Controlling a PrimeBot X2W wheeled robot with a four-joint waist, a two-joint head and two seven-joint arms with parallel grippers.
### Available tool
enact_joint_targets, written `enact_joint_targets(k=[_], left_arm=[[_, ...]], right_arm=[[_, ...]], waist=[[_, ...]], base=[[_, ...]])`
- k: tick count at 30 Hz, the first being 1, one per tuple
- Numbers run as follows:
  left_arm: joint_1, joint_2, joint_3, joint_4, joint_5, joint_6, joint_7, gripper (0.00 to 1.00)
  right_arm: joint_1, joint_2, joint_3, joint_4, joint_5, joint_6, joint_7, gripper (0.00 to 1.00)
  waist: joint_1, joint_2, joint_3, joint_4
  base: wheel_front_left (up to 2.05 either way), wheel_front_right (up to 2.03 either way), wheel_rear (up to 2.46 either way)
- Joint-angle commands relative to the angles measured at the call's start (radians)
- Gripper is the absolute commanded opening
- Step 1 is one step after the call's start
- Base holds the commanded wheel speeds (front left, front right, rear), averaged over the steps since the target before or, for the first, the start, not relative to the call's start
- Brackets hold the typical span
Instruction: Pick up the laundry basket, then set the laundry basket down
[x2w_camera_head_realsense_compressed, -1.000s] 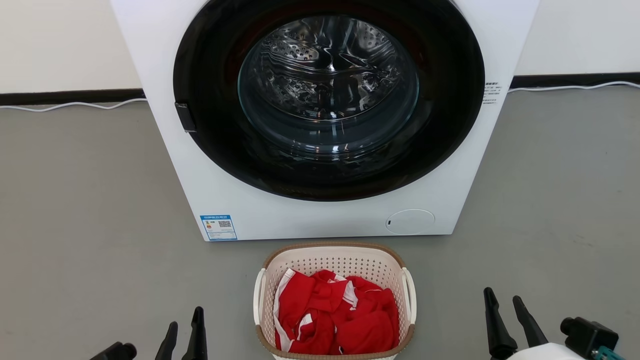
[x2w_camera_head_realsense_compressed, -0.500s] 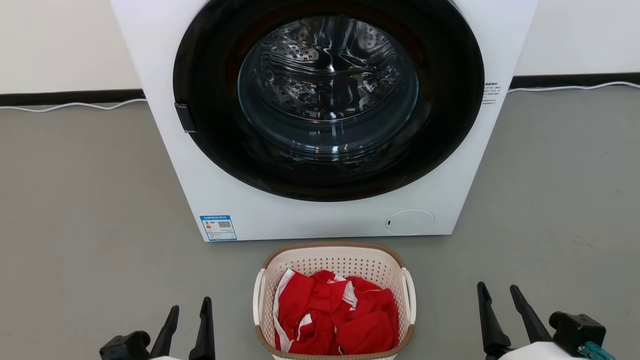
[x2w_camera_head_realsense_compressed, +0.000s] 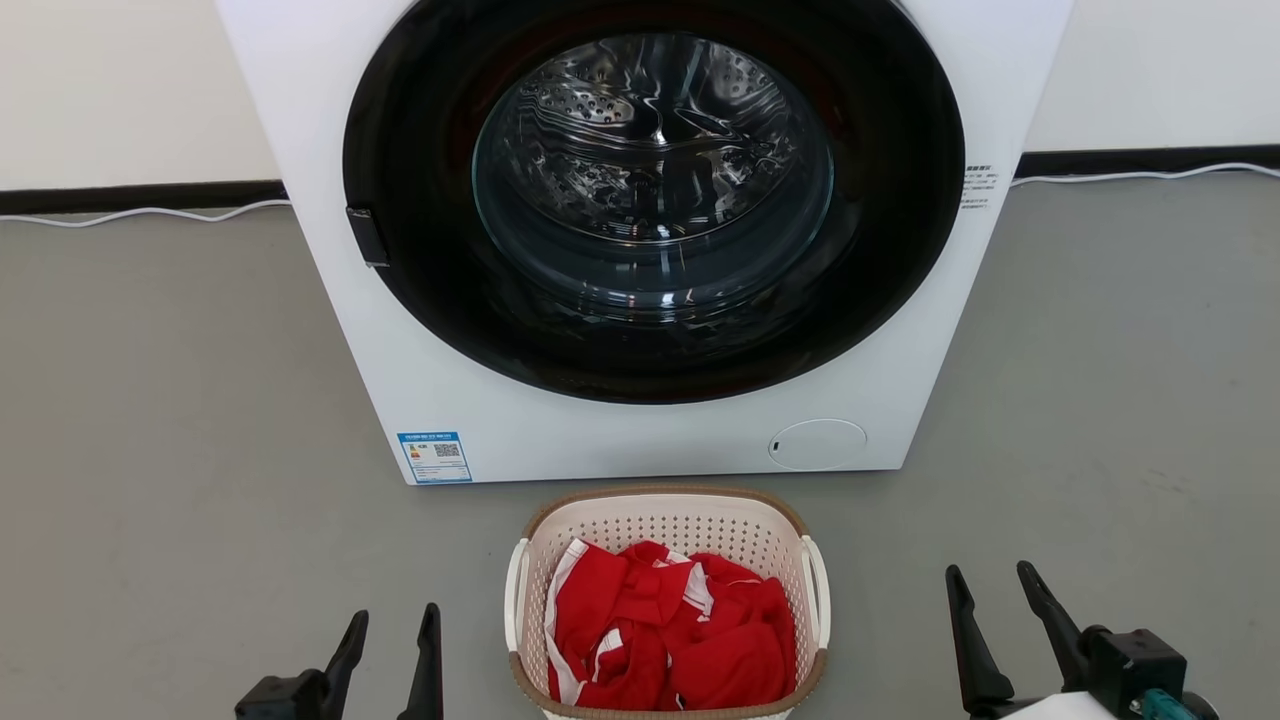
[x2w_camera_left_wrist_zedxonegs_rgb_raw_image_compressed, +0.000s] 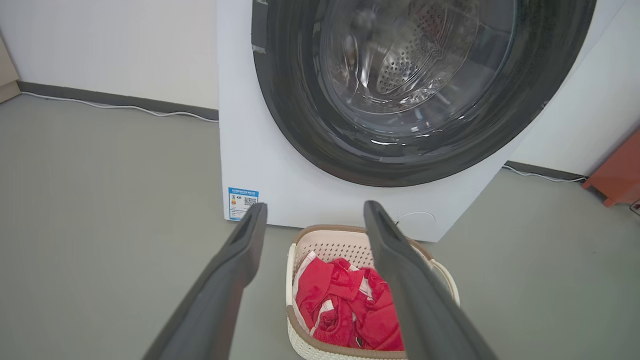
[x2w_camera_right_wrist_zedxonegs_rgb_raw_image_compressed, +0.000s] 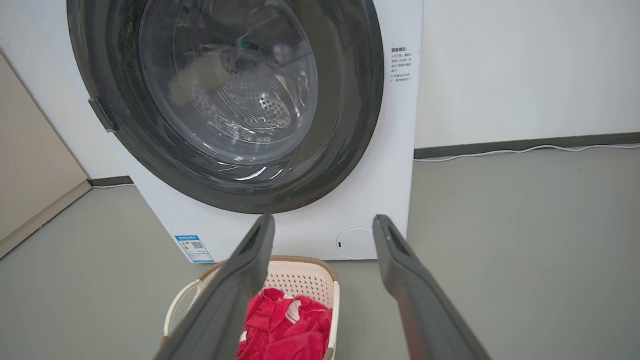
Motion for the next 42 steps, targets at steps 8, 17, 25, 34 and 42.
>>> enact_joint_targets(k=[8, 17, 25, 34, 42], left_arm=[[-0.018, 0.015, 0.003, -0.031, 0.137, 0.014, -0.042, 1.0], [-0.012, 0.017, -0.008, -0.034, 0.232, 0.019, -0.066, 1.0], [-0.015, 0.017, -0.004, -0.029, 0.235, 0.017, -0.066, 1.0], [-0.017, 0.017, -0.003, -0.023, 0.23, 0.017, -0.066, 1.0], [-0.02, 0.017, -0.001, -0.012, 0.22, 0.022, -0.066, 1.0]], right_arm=[[-0.008, -0.015, 0.014, -0.028, -0.141, 0.003, -0.05, 1.0], [0.0, -0.017, 0.004, -0.028, -0.234, 0.003, -0.074, 1.0], [0.0, -0.017, 0.002, -0.025, -0.229, 0.003, -0.074, 1.0], [0.0, -0.017, 0.003, -0.025, -0.223, 0.003, -0.074, 1.0], [-0.006, -0.017, 0.004, -0.023, -0.218, 0.003, -0.074, 1.0]], waist=[[0.0, 0.0, -0.001, 0.004], [0.0, 0.0, -0.003, 0.004], [0.0, 0.0, -0.004, 0.002], [0.0, 0.0, -0.002, 0.002], [0.0, 0.0, 0.01, 0.003]], base=[[0.0, 0.0, 0.0], [0.0, 0.0, 0.0], [0.0, 0.0, 0.0], [0.0, 0.0, 0.0], [0.0, 0.0, 0.0]])
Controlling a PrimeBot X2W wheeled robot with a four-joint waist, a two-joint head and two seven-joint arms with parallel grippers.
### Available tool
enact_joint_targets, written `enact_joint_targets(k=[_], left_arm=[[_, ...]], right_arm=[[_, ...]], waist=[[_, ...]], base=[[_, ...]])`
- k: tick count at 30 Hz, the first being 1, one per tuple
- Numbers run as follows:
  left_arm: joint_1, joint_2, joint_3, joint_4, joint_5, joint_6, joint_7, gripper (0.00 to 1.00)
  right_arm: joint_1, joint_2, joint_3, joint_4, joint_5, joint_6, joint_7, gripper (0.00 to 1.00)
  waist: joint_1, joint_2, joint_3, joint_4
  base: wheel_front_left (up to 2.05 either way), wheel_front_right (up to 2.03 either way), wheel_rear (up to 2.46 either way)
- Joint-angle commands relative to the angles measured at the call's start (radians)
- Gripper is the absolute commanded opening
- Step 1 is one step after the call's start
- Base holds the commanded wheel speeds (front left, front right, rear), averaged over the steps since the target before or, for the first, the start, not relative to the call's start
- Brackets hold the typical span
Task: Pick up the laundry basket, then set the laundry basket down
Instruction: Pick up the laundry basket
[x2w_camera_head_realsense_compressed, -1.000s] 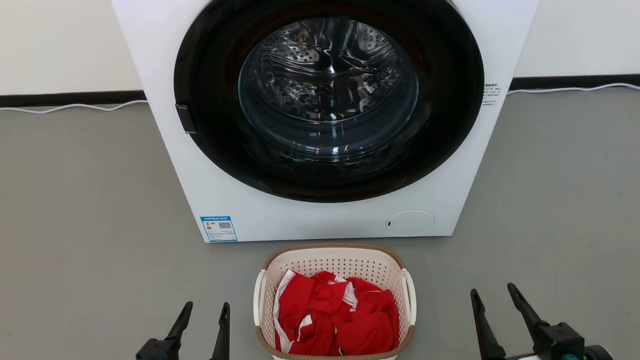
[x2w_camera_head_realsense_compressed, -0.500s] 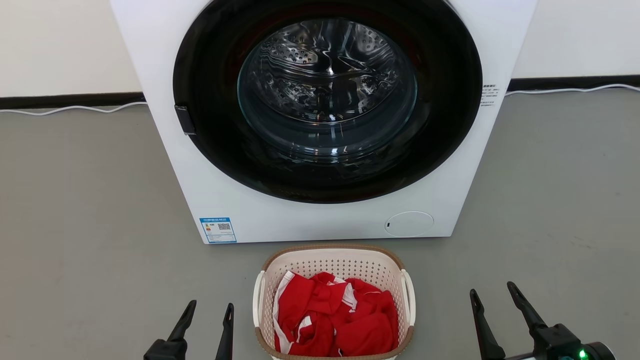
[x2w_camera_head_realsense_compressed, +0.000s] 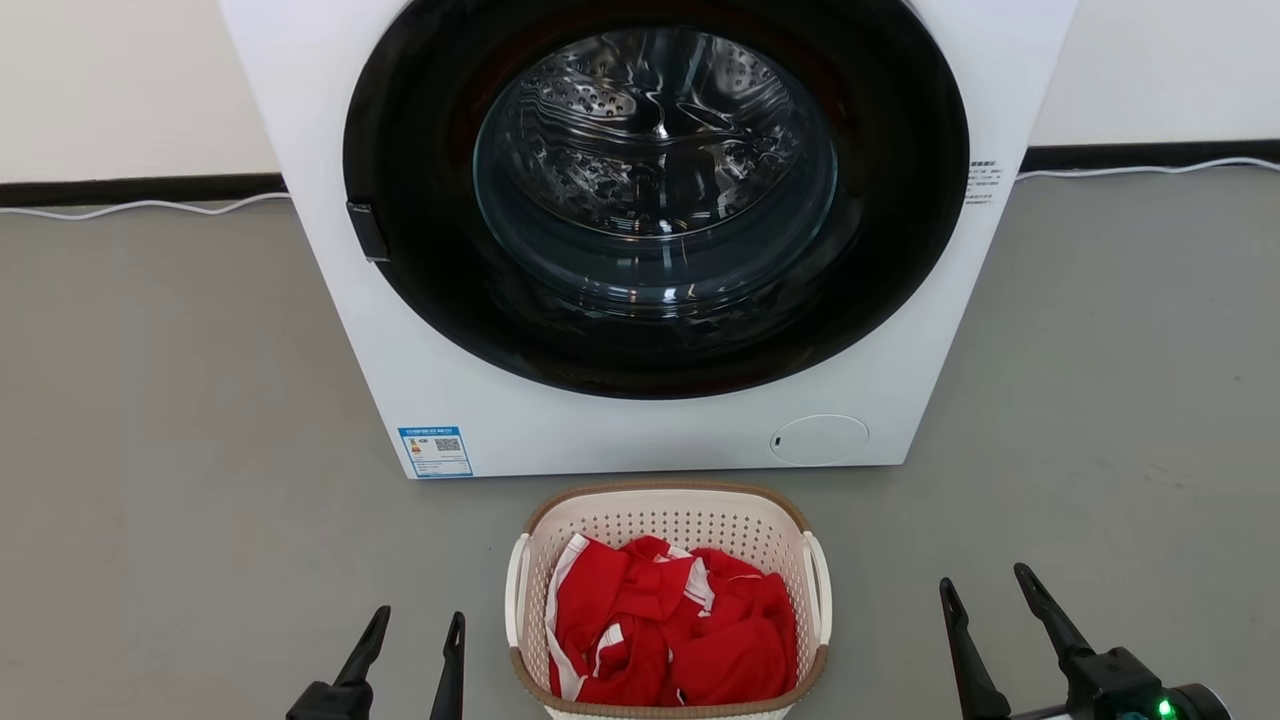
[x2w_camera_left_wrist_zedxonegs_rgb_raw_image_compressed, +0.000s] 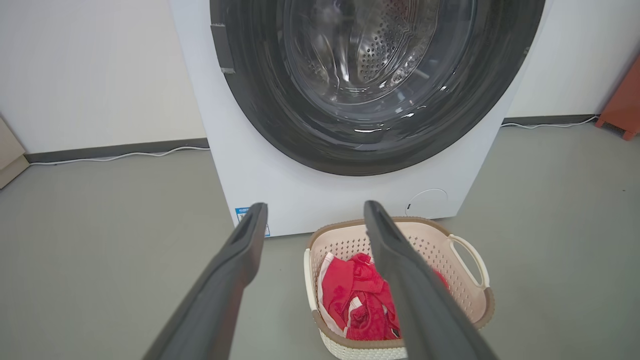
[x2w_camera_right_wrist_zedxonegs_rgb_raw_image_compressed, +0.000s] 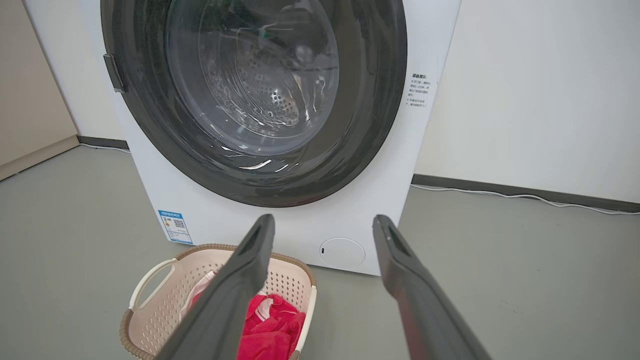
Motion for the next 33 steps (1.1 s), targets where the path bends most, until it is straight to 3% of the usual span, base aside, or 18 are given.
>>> enact_joint_targets(k=[1, 8, 33], left_arm=[[-0.022, 0.007, 0.031, -0.017, -0.005, 0.01, -0.012, 1.0], [-0.035, 0.007, 0.028, -0.004, -0.012, 0.017, -0.012, 1.0], [-0.227, 0.007, -0.002, 0.031, -0.037, 0.047, -0.012, 1.0]], right_arm=[[-0.026, -0.014, 0.023, -0.021, 0.006, 0.003, -0.014, 1.0], [-0.04, -0.014, 0.025, -0.012, 0.017, 0.003, -0.014, 1.0], [-0.219, -0.014, 0.047, 0.045, 0.047, 0.003, -0.014, 1.0]], waist=[[0.0, 0.0, 0.002, -0.001], [0.0, 0.0, 0.027, -0.005], [0.0, 0.0, 0.292, -0.011]], base=[[0.0, 0.0, 0.0], [0.0, 0.0, 0.0], [0.0, 0.0, 0.0]])
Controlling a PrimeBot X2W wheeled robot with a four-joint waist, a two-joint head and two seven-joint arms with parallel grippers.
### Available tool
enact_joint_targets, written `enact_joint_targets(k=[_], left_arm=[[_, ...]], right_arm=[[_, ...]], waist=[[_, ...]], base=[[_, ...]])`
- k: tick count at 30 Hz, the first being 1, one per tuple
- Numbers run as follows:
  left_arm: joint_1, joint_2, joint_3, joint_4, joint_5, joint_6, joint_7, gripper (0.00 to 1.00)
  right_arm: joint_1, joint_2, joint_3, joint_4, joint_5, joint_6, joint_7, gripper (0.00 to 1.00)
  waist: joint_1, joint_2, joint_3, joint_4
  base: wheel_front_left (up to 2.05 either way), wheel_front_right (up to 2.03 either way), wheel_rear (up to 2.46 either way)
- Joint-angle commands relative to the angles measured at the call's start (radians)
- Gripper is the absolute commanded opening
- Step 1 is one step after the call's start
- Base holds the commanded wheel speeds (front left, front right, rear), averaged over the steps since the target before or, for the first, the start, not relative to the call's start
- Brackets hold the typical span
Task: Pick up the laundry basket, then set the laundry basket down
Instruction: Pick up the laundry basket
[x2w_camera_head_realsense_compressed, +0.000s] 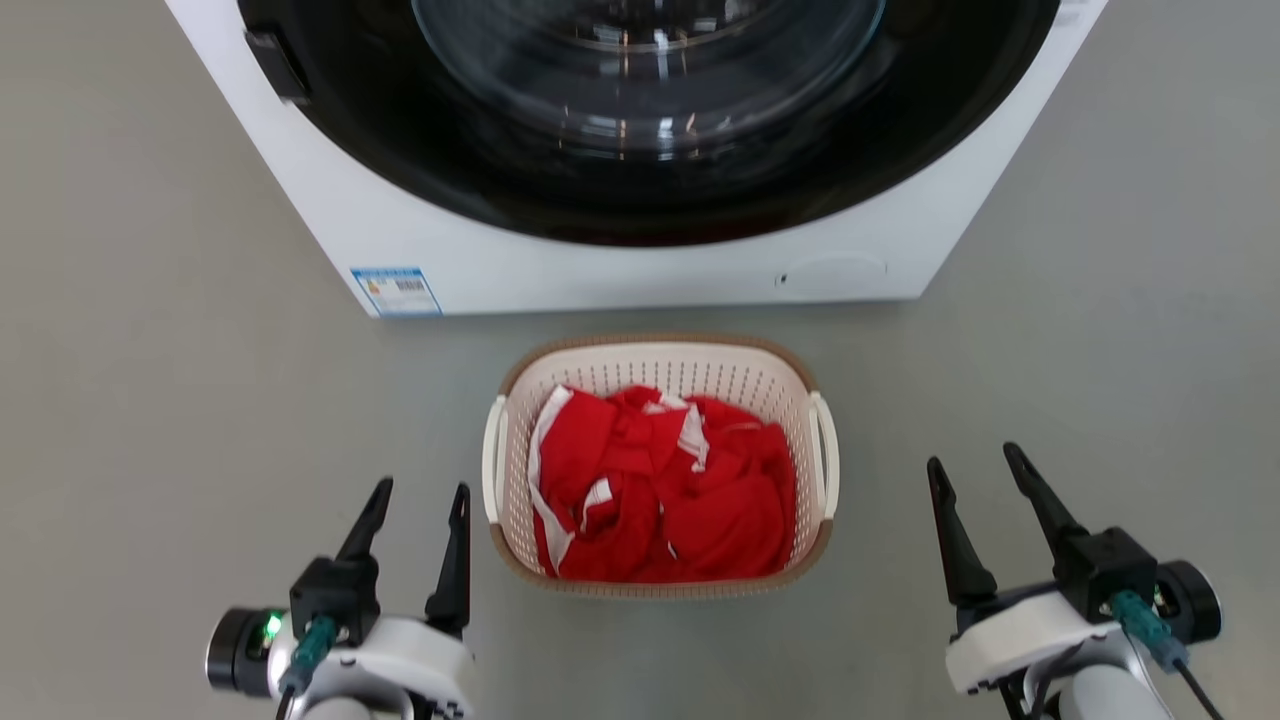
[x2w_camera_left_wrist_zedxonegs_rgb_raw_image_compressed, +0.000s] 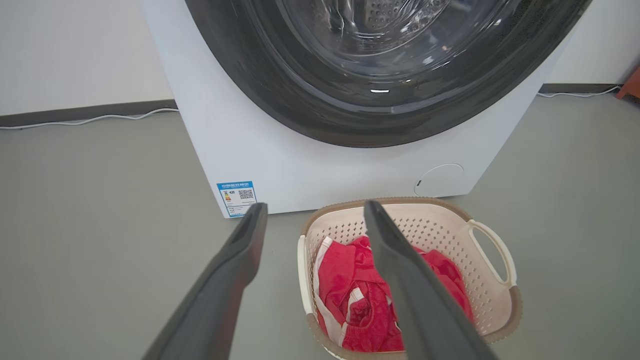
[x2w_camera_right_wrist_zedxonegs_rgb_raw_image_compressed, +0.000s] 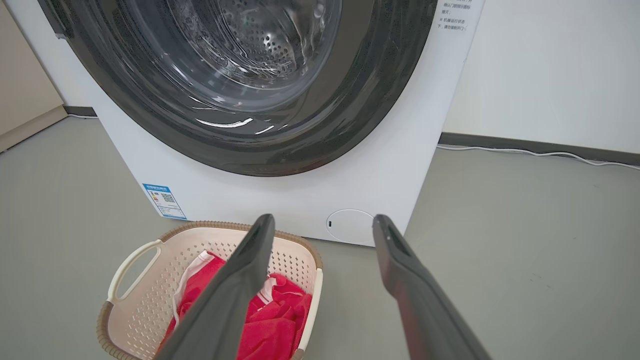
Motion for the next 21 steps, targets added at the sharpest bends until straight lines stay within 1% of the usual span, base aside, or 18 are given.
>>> enact_joint_targets(k=[1, 14, 21], left_arm=[[-0.043, 0.008, 0.025, -0.016, -0.012, 0.009, -0.012, 1.0], [-0.178, 0.008, 0.008, 0.012, -0.028, 0.027, -0.012, 1.0], [-0.281, 0.008, -0.041, 0.106, -0.056, 0.043, -0.012, 1.0]], right_arm=[[-0.029, -0.008, 0.023, -0.012, 0.005, 0.003, -0.013, 1.0], [-0.166, -0.008, 0.017, 0.065, 0.002, 0.003, -0.013, 1.0], [-0.263, -0.008, 0.03, 0.144, 0.002, 0.003, -0.013, 1.0]], waist=[[0.0, 0.0, 0.036, -0.002], [0.0, 0.0, 0.233, 0.005], [0.0, 0.0, 0.339, 0.019]], base=[[0.0, 0.0, 0.0], [0.0, 0.0, 0.0], [0.0, 0.0, 0.0]])
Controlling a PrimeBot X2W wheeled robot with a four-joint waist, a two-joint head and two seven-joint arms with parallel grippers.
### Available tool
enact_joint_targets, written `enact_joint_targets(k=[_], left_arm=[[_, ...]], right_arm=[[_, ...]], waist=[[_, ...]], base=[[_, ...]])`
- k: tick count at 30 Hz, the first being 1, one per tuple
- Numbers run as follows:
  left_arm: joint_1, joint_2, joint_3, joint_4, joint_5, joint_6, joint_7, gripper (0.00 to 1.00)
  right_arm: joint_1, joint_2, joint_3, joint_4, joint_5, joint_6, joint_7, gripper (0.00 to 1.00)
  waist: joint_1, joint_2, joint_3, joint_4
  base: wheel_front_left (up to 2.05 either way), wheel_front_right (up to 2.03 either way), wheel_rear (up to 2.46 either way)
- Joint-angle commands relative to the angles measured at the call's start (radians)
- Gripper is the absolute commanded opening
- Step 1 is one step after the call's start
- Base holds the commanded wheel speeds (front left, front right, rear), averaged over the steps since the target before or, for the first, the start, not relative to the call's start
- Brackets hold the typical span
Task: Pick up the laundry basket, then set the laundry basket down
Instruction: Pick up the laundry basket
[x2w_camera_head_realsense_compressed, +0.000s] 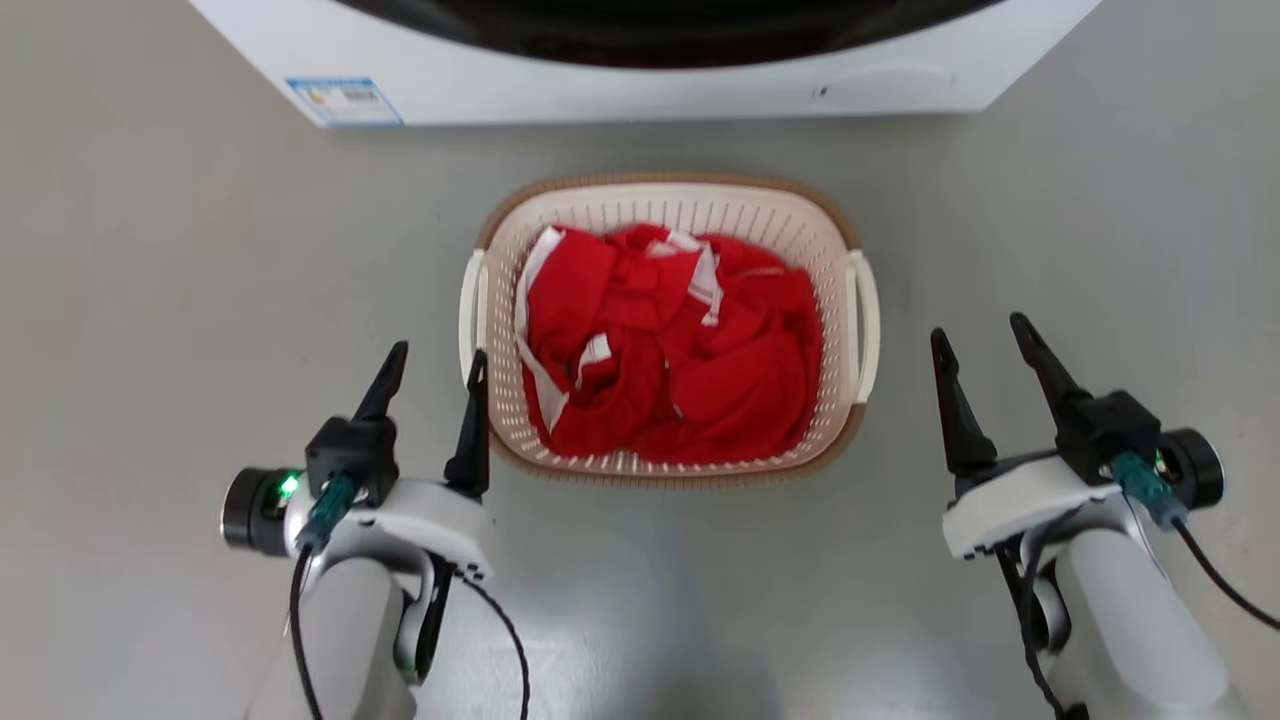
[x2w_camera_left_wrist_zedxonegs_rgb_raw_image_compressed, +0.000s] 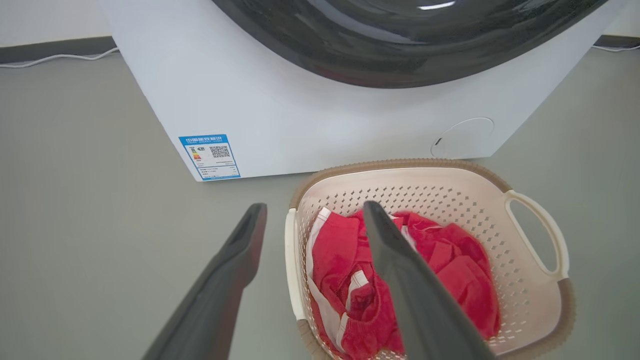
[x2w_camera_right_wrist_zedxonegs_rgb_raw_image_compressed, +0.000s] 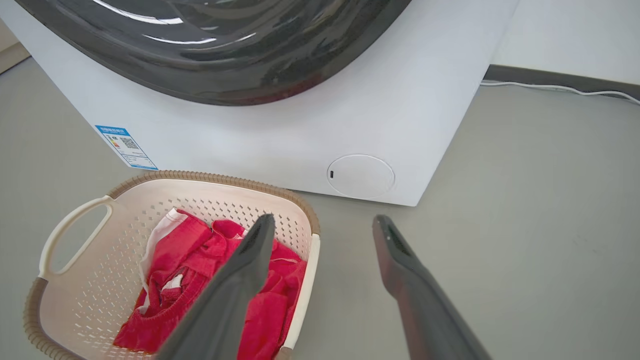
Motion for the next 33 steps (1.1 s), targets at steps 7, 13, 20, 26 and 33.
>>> enact_joint_targets(k=[7, 13, 20, 26, 33], left_arm=[[-0.113, 0.013, -0.021, 0.062, -0.037, 0.027, -0.009, 1.0], [-0.204, 0.013, -0.044, 0.167, -0.07, 0.04, -0.009, 1.0], [-0.26, 0.013, -0.068, 0.224, -0.084, 0.056, -0.009, 1.0], [-0.299, 0.013, -0.073, 0.266, -0.083, 0.069, -0.009, 1.0], [-0.311, 0.013, -0.07, 0.288, -0.082, 0.067, -0.009, 1.0]], right_arm=[[-0.086, 0.0, 0.052, 0.055, -0.014, 0.003, -0.012, 1.0], [-0.148, 0.0, 0.072, 0.094, -0.009, 0.003, -0.012, 1.0], [-0.18, 0.0, 0.082, 0.115, 0.003, 0.003, -0.012, 1.0], [-0.2, 0.001, 0.064, 0.141, 0.013, 0.003, -0.012, 1.0], [-0.211, 0.001, 0.066, 0.16, 0.027, 0.003, -0.012, 1.0]], waist=[[0.0, 0.0, 0.109, 0.012], [0.0, 0.0, 0.164, 0.012], [0.0, 0.0, 0.197, 0.012], [0.0, 0.0, 0.223, 0.01], [0.0, 0.0, 0.243, 0.011]], base=[[0.0, 0.0, 0.0], [0.0, 0.0, 0.0], [0.0, 0.0, 0.0], [0.0, 0.0, 0.0], [0.0, 0.0, 0.0]])
